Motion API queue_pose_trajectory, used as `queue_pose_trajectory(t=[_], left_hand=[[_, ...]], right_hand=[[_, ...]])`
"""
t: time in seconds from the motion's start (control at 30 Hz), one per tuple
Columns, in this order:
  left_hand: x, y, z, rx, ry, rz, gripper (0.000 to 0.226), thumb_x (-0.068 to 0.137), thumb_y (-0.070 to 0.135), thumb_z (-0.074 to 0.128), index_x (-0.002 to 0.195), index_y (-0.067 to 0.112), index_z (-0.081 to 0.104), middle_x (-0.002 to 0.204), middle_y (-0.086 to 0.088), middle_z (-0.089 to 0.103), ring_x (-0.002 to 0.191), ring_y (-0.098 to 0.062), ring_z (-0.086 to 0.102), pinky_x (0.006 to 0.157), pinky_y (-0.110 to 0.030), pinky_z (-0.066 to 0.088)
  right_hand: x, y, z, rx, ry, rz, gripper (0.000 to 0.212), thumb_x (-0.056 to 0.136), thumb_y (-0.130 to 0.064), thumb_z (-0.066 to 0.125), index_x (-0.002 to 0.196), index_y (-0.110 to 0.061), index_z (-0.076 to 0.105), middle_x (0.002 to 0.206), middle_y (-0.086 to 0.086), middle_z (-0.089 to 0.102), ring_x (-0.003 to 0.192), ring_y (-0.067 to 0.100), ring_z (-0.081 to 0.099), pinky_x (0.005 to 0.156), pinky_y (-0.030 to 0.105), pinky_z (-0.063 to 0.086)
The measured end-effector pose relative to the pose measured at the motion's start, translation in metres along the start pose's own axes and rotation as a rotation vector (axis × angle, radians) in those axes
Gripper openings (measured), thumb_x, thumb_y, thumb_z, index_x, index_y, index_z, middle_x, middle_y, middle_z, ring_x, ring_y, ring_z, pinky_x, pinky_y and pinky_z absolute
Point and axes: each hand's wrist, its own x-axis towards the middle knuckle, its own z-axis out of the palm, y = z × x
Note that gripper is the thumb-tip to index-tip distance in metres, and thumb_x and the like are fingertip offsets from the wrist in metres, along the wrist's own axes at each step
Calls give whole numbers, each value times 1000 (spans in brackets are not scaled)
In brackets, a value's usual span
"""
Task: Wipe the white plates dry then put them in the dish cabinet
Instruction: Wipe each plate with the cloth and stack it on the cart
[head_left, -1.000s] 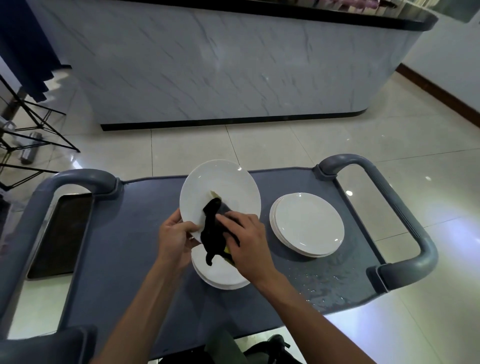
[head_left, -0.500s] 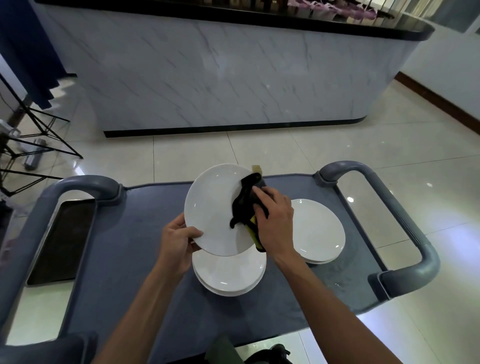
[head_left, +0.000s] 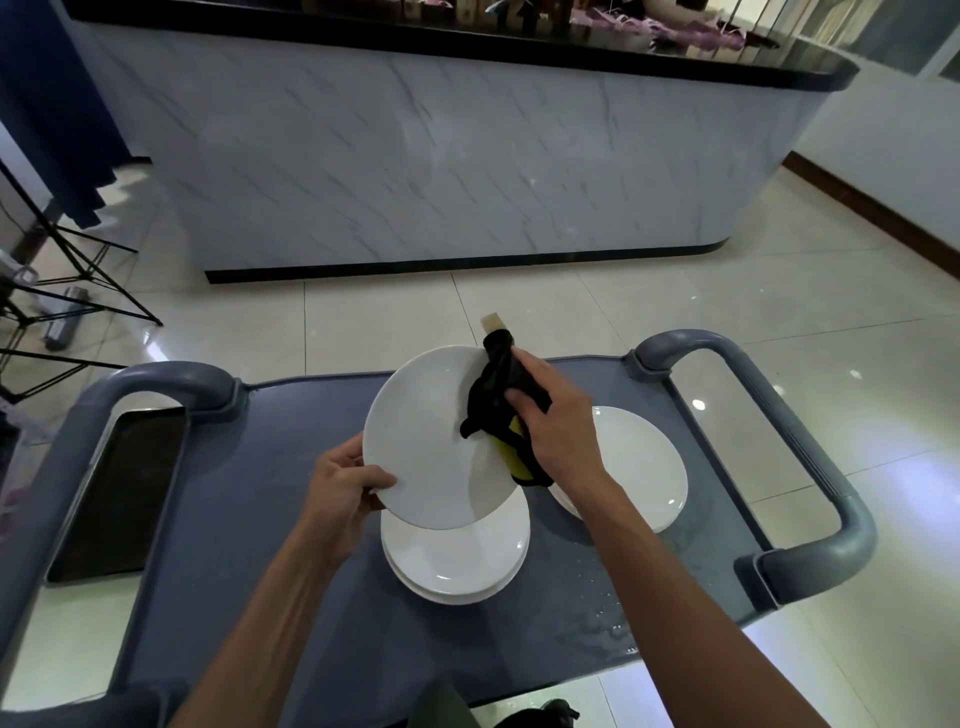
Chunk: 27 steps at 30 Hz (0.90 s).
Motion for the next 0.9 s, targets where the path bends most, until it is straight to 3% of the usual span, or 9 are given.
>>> queue_pose_trajectory(t=[0.1,0.27,0.4,0.5,0.57,0.67,0.8,0.9], left_hand=[[0,0,-2,7,-5,11,44,59,-7,61,89,18,80,85,-11,74,71,-24,68,55,-36,55],[3,-1,-3,53,-11,21,44,58,-7,60,90,17,79,84,-12,73,70,-23,67,55,-34,53],[9,-4,-7,107,-18,49,55,70,-23,50,90,18,79,82,-10,75,69,-21,68,52,-31,53],[12,-4,-8,121,-23,57,51,65,-15,56,88,22,81,79,-6,75,67,-18,68,51,-28,54],[13,-4,-7,127,-25,57,50,57,-5,59,90,25,81,80,-5,75,68,-17,69,53,-28,54],[16,-9,-6,140,1,78,55,67,-14,57,91,30,81,84,-3,76,72,-15,70,57,-29,57],[18,-15,0,139,45,85,63,76,-22,51,85,32,82,82,0,76,74,-13,70,61,-27,57],[16,-15,2,78,54,86,53,82,-16,51,91,27,82,90,-2,77,81,-14,71,67,-26,58]], right_hand=[[1,2,-2,5,-83,38,61,88,-12,73,143,-30,53,127,-18,60,111,-5,51,97,3,36],[2,5,-5,-3,-132,68,69,83,-15,76,142,-37,50,125,-14,64,115,7,57,100,21,43],[-1,4,-7,44,-137,83,63,78,-13,75,128,-45,57,112,-21,68,109,1,61,92,21,49],[-7,1,-5,81,-113,72,55,74,-16,75,115,-50,59,107,-24,68,104,-1,62,83,13,48],[-12,-2,-3,121,-67,68,46,71,-30,73,110,-49,61,105,-23,68,101,-1,63,79,8,46],[-18,-3,0,126,-4,15,40,69,-41,76,105,-44,60,100,-18,67,97,3,63,76,8,44],[-22,0,1,80,40,-53,46,72,-32,79,114,-30,60,104,-13,64,97,10,61,83,25,49],[-24,3,-1,43,86,-88,45,74,-27,78,116,-20,60,105,-6,63,97,16,60,82,25,47]])
